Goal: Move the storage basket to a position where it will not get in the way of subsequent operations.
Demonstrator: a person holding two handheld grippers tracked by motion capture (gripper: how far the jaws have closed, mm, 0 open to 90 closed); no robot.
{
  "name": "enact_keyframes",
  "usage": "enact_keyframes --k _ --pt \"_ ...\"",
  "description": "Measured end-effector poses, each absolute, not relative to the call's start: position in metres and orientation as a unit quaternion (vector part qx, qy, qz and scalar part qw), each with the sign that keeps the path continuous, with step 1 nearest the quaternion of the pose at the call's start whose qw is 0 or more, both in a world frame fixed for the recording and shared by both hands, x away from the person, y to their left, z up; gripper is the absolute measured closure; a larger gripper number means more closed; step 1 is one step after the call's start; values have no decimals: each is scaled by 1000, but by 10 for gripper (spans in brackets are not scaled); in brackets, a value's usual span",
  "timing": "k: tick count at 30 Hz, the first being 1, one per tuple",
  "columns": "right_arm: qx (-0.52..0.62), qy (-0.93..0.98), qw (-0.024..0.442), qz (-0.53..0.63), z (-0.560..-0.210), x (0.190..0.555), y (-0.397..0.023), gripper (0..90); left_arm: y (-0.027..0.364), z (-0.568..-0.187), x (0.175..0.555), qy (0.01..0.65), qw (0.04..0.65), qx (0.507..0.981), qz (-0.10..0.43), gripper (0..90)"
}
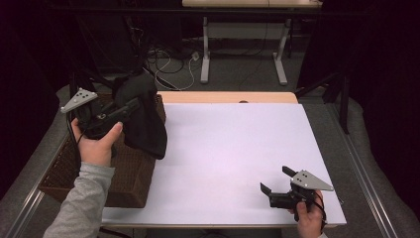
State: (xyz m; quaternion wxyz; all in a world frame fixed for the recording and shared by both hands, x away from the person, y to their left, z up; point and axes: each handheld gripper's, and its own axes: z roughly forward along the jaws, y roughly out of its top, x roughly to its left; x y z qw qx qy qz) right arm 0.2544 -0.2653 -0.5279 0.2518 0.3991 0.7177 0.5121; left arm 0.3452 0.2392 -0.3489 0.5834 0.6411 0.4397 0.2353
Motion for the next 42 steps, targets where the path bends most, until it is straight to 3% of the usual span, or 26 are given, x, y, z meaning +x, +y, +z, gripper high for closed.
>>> enact_keyframes --k 42 --pt "397 720 250 511 -527 253 -265 18 150 -394 308 350 605 699 151 589"
